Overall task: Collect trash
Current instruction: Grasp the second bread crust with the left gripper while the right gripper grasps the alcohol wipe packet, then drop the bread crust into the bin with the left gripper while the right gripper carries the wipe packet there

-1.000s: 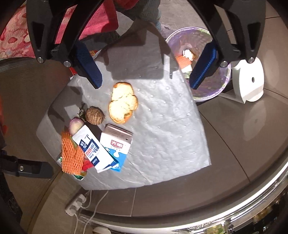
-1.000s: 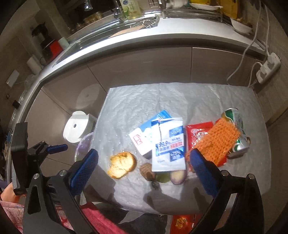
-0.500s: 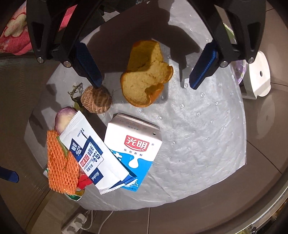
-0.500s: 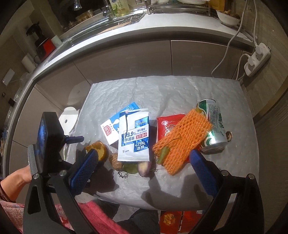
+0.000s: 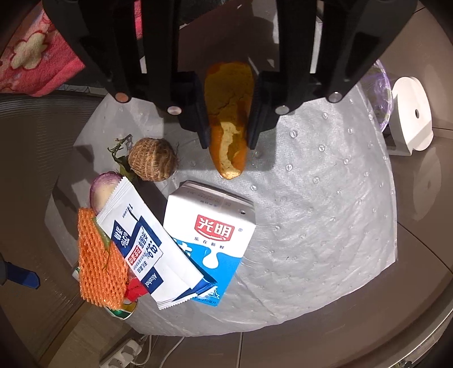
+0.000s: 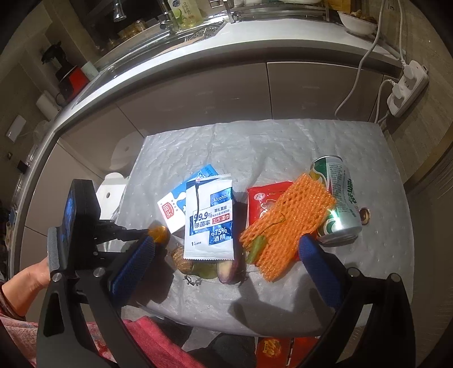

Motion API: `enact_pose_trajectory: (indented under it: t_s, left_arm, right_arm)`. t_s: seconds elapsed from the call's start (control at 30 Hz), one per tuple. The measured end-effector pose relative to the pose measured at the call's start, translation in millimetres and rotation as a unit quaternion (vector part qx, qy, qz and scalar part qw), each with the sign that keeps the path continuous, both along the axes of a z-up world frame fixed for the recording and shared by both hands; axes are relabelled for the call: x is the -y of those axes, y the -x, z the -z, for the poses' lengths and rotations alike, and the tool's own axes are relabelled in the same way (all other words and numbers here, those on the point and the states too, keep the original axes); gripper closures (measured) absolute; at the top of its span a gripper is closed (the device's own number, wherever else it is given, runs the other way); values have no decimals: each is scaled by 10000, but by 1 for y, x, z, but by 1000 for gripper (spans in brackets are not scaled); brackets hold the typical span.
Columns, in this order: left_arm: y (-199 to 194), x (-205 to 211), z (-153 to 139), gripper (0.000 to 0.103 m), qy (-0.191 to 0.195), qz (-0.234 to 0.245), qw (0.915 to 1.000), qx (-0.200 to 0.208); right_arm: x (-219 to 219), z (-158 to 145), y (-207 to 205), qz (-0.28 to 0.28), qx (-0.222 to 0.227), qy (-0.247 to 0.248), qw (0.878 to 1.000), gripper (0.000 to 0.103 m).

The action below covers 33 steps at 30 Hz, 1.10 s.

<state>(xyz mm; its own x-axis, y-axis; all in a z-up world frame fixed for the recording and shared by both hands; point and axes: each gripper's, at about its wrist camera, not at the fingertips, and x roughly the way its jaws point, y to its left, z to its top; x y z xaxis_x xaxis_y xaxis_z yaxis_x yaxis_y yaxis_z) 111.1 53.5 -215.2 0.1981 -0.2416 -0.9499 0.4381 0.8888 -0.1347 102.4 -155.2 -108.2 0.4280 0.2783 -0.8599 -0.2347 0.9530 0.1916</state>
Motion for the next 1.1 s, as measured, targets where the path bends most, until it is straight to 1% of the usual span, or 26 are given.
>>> enact_pose_trajectory:
  t_s: [0.03,0.07,0.13,0.3,0.37,0.43,0.5,0.63,0.77,0.8,0.83,0.9,0.93,1.0,1.03,1.1]
  left_arm:
    - [-1,-1,-1,86,31,-2,10000,-24]
    - [-2,-2,-2,87,36,-1,10000,-29]
    - [-1,-4,-4,88,6,23,10000,-5]
    - [-1,-7,-8,89,115,-16,9999,-13]
    - [3,-7,-15,89,187,-29,9998,36]
    - [7,-8,-27,89,260,-23,9996,114]
    - [10,-11,-38,89,280,-25,9994,222]
    - [17,-18,-57,89,292,-117,9987,395]
    - [23,-26,-67,89,271,-276,9980,491]
    - [24,-30,-69,89,270,-321,9979,503]
    - [25,-33,-69,89,271,-362,9977,503]
    - [30,-39,-69,89,246,-460,9973,511]
    - [31,-42,-69,89,250,-500,9972,503]
    - [35,-49,-69,89,234,-600,9966,505]
    - [36,-52,-69,89,223,-642,9964,509]
    - [40,-59,-70,89,226,-746,9956,522]
  right_arm:
    - [-2,1,0,-27,4,33,10000,2]
    - [-5,3,-1,-56,6,61,10000,2]
    - [-9,7,-2,-116,-5,115,9999,2]
    - [-22,23,-6,-309,-10,313,9990,2]
    - [-29,31,-9,-502,-4,372,9980,2]
    - [-37,42,-15,-661,-53,442,9968,6]
    - [-44,55,-23,-785,-187,502,9955,15]
    - [-49,80,-40,-717,-481,592,9945,16]
    - [-52,99,-49,-638,-743,549,9937,16]
    - [-54,102,-50,-631,-760,592,9933,18]
    - [-55,105,-51,-642,-771,635,9929,24]
    - [-55,107,-51,-633,-850,651,9922,50]
    - [-53,107,-51,-601,-871,595,9926,56]
    - [-48,103,-49,-546,-899,452,9934,76]
    - [-45,101,-47,-523,-896,408,9938,79]
    - [-41,94,-42,-505,-846,328,9946,92]
